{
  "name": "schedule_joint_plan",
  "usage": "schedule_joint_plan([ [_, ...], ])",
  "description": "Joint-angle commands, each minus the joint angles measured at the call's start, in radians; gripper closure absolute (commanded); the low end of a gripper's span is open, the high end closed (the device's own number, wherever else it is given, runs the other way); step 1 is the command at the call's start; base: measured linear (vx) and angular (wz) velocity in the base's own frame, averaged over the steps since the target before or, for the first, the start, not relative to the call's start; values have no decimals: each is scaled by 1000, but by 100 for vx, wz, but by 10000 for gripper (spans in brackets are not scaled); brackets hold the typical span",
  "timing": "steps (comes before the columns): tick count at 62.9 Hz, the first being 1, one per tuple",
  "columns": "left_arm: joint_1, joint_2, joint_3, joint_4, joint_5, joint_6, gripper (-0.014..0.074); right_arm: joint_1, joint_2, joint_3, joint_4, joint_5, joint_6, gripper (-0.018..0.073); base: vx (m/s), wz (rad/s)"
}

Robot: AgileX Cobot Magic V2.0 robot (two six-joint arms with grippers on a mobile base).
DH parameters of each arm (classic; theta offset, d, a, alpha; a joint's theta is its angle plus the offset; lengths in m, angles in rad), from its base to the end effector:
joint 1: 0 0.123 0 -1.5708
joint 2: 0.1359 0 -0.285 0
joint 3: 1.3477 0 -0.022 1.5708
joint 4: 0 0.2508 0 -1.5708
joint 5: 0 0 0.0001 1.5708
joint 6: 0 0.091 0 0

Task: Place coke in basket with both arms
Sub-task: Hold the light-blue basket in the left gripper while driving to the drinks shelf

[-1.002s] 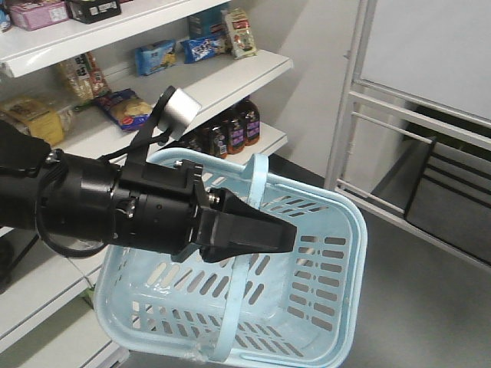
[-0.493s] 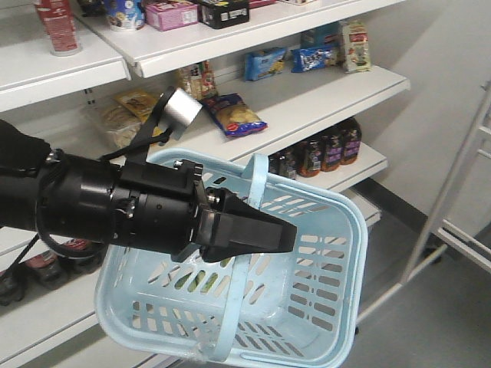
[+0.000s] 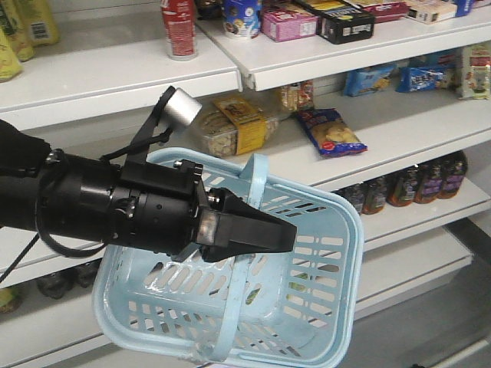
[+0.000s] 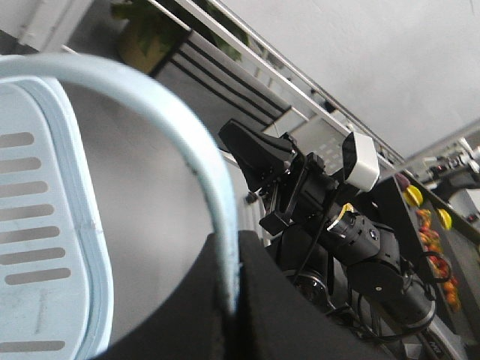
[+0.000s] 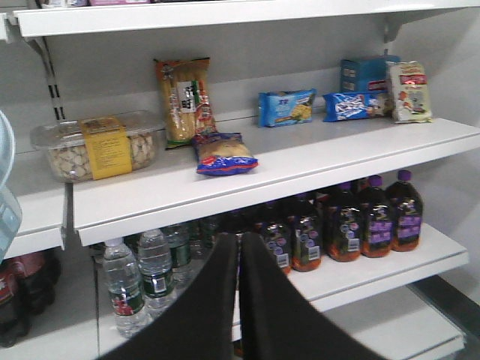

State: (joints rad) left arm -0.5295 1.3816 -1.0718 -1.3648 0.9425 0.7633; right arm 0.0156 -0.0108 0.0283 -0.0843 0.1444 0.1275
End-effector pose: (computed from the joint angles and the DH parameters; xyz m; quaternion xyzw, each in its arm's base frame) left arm 0.2079 -0.2052 0.3472 0.2501 0.7636 -0.5523 0.2223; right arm 0.0566 -0.0002 0.1911 0.0146 0.7327 0.0159 0.6802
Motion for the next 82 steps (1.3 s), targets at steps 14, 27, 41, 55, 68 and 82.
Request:
schedule_joint_plan([
  [14,-5,-38,-28,-75,9,13,603,-5,-18,10,-9,-78,-9,564,11,42],
  [27,-5,-38,-28,-75,9,13,603,-5,-18,10,-9,-78,-9,564,11,44],
  [41,-5,-38,-28,-75,9,13,603,-5,-18,10,-9,-78,-9,564,11,41],
  [55,-5,-38,-28,-75,9,13,603,-5,-18,10,-9,-78,-9,564,8,27],
  [68,-5,-38,-28,-75,9,13,603,-5,-18,10,-9,-78,-9,564,6,14],
  [82,-5,-38,-28,-75,9,13,603,-5,-18,10,-9,-78,-9,564,5,11],
])
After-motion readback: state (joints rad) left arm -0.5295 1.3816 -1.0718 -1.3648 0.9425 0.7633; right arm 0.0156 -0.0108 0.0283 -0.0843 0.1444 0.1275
